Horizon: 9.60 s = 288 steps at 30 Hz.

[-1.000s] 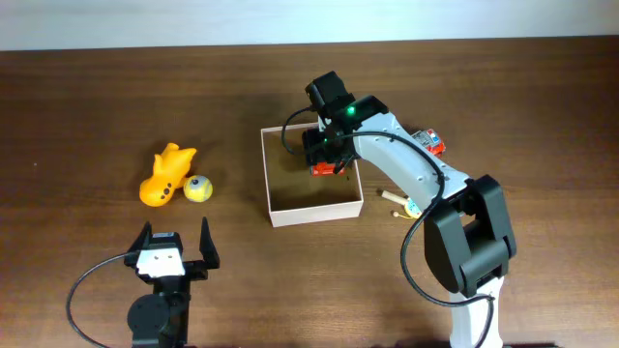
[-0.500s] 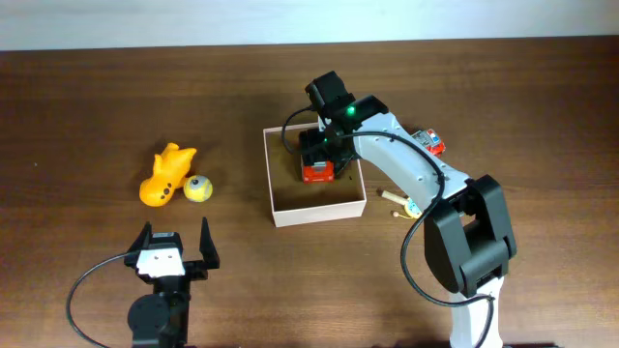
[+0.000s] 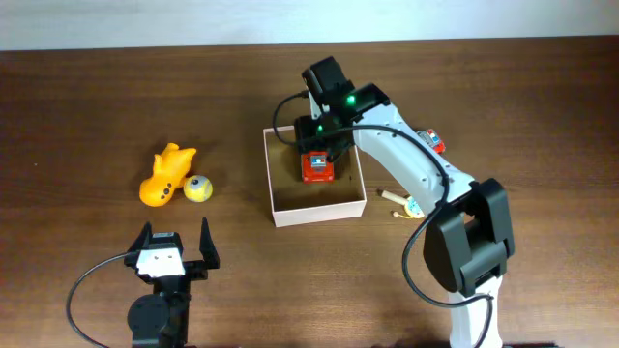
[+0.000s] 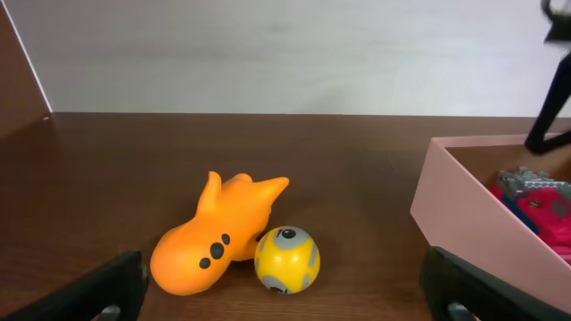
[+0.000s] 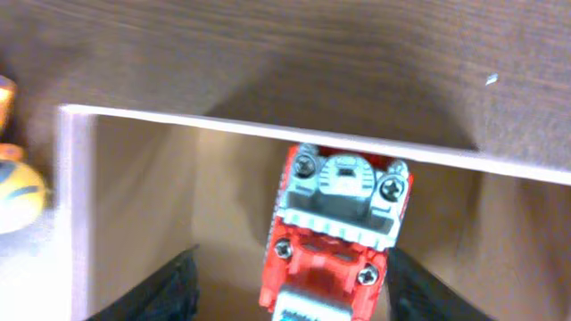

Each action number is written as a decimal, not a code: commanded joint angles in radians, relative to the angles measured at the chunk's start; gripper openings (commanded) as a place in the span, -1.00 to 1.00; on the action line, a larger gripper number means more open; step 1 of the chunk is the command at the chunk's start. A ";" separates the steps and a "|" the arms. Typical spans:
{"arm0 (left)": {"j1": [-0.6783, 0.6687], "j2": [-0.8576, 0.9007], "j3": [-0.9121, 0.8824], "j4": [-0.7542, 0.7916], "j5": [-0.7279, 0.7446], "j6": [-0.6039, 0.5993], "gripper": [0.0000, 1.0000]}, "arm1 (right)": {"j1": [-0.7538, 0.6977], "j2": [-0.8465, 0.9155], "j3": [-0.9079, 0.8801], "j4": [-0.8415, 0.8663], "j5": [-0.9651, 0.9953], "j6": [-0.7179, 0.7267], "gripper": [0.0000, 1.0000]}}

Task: Pack container

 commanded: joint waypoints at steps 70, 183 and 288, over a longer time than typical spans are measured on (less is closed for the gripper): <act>-0.003 -0.008 -0.005 -0.001 0.011 -0.003 0.98 | -0.015 0.096 -0.115 0.219 0.017 0.015 -0.03; -0.003 -0.008 -0.005 -0.001 0.011 -0.003 0.99 | -0.362 0.043 0.006 -0.279 0.307 0.880 0.59; -0.003 -0.008 -0.005 -0.001 0.011 -0.003 0.99 | -0.395 0.028 -0.104 -0.052 0.288 0.355 0.31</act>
